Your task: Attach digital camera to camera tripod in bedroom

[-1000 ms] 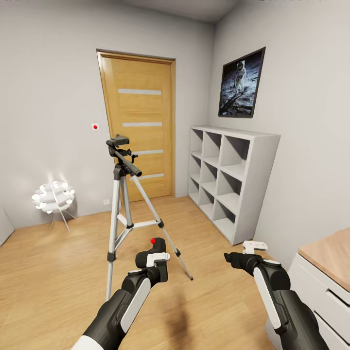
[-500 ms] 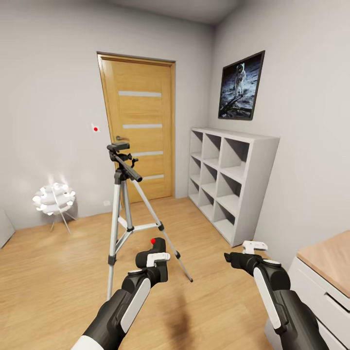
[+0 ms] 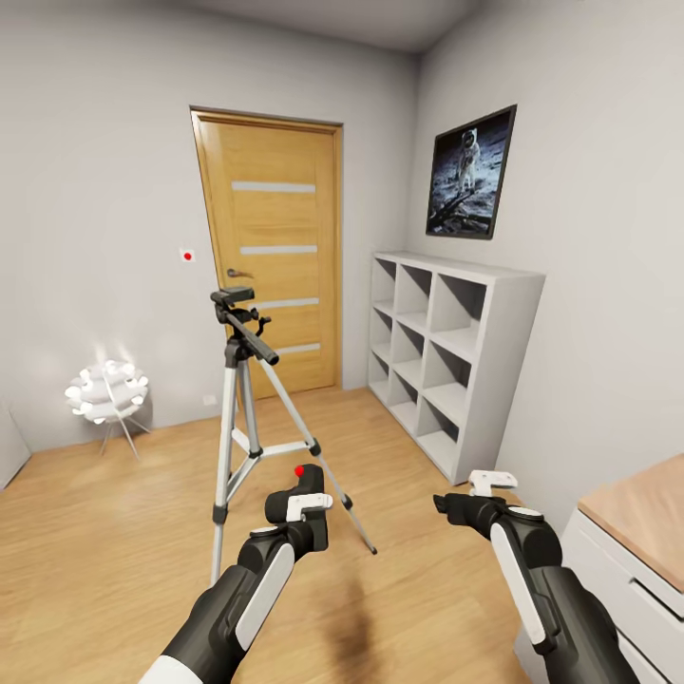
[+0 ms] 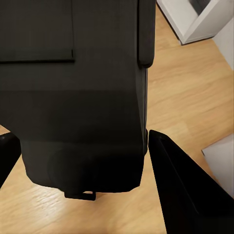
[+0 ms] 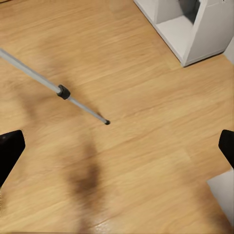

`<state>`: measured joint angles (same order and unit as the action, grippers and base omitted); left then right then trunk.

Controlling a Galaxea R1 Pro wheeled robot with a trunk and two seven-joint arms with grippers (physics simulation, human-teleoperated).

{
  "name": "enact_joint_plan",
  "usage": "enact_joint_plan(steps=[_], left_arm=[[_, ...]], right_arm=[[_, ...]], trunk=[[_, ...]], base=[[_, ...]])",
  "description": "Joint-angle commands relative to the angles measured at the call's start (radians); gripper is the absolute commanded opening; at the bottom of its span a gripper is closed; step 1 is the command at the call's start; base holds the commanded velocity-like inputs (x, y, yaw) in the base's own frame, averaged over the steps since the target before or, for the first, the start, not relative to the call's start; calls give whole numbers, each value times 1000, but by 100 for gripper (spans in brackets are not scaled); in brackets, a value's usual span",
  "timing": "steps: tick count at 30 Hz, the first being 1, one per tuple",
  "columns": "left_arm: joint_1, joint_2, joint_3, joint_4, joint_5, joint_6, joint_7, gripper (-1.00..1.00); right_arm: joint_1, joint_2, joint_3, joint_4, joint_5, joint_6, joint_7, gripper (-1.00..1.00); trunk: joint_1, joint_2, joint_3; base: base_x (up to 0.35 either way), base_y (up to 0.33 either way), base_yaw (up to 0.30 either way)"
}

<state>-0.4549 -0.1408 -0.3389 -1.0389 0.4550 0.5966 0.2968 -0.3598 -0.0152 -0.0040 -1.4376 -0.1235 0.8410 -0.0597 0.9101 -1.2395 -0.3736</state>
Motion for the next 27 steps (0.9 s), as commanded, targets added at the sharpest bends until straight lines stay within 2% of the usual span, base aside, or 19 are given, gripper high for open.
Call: enact_joint_plan(steps=[1, 10, 14, 15, 18, 21, 27], left_arm=[[-1, 0, -2, -2, 8, 3, 7, -100], [-1, 0, 2, -11, 9, 4, 7, -100], [-1, 0, 32, -13, 19, 10, 7, -100], [-1, 0, 56, -13, 34, 13, 6, -100], [-1, 1, 92, -12, 82, 16, 4, -100], [-1, 4, 101, -12, 112, 17, 4, -100], [-1, 4, 102, -12, 118, 17, 4, -100]], right_arm=[[-1, 0, 3, -1, -9, 4, -6, 100], [-1, 0, 13, -1, -6, 0, -9, 100], [-1, 2, 11, -1, -5, -8, -14, 100], [-1, 2, 10, -1, -6, -12, -13, 100], [-1, 2, 9, -1, -6, -14, -17, 100], [-1, 0, 10, -1, -5, -12, -13, 100], [-1, -1, 11, -1, -7, -7, -9, 100]], trunk=[[-4, 6, 2], [-38, 69, 30], [-54, 97, 43], [-58, 104, 46], [-69, 125, 55], [-81, 146, 65], [-104, 188, 83]], base=[[0, 0, 0], [0, 0, 0], [0, 0, 0], [0, 0, 0], [0, 0, 0], [0, 0, 0], [0, 0, 0]])
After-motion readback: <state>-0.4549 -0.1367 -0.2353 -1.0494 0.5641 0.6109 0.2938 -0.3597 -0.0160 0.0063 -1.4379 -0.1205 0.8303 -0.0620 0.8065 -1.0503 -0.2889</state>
